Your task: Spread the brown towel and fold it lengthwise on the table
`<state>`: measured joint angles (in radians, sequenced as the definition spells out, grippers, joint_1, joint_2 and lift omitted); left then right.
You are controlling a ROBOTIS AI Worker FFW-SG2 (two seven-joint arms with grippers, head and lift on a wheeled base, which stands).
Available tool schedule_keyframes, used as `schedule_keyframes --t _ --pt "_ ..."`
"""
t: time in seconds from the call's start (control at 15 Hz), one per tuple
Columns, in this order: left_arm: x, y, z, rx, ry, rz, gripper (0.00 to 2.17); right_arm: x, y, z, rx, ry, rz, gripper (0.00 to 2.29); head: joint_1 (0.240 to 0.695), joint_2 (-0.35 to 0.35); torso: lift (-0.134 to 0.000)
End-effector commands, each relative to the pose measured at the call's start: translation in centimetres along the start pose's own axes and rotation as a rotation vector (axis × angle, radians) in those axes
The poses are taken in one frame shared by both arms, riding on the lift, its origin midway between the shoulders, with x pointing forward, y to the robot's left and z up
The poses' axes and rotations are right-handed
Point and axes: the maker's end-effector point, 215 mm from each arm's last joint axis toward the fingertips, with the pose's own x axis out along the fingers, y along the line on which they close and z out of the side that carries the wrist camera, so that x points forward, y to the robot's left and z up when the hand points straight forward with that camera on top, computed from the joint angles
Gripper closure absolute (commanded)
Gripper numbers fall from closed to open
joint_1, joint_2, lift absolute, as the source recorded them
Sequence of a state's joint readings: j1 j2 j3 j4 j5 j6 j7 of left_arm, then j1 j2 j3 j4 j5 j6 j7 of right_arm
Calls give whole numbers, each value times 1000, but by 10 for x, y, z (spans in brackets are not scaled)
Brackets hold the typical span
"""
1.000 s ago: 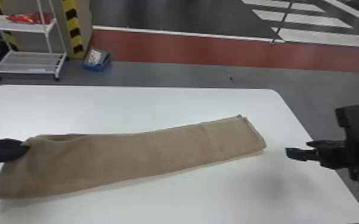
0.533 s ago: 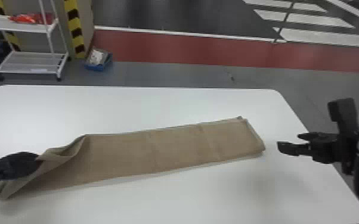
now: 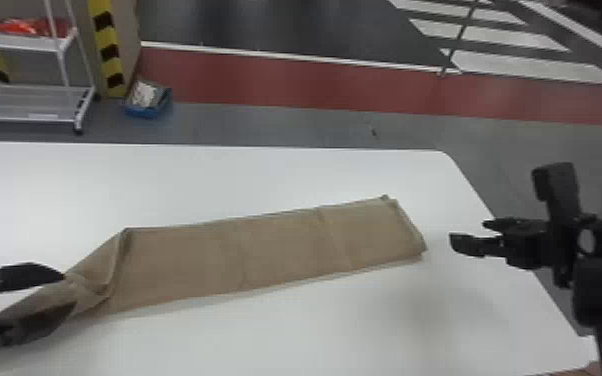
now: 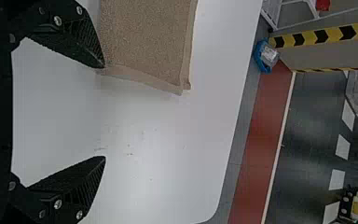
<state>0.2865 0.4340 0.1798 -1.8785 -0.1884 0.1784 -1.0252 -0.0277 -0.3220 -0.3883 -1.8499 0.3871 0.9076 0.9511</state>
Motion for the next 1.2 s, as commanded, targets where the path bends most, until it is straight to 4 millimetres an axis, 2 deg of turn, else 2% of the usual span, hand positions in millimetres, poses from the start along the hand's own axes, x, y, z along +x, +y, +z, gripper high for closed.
schedule_keyframes --t 0.0,0.33,0.47,0.6,0.8,0.93,1.07,1.13 --pt "1 0 -1 -6 -3 2 90 1 0 -1 3 -1 4 215 695 -225 -124" --pt "1 1 -12 -31 11 1 87 6 5 -1 2 2 14 215 695 -223 -124" --pt "-4 18 -15 -64 19 22 90 6 5 -2 0 7 10 215 695 -213 -124" --pt "-19 36 -15 -186 -3 15 100 6 4 -5 5 11 10 215 695 -203 -124" --pt "-35 69 -8 -202 -28 76 144 5 3 -8 8 15 9 215 695 -170 -124" --pt "-30 87 -24 -195 21 141 144 6 5 -10 9 18 14 215 695 -152 -124" --pt "-16 90 -48 -187 79 134 147 4 6 -11 8 15 17 215 695 -125 -124" --pt "-10 90 -54 -170 93 134 147 3 6 -14 9 19 18 215 695 -119 -124"
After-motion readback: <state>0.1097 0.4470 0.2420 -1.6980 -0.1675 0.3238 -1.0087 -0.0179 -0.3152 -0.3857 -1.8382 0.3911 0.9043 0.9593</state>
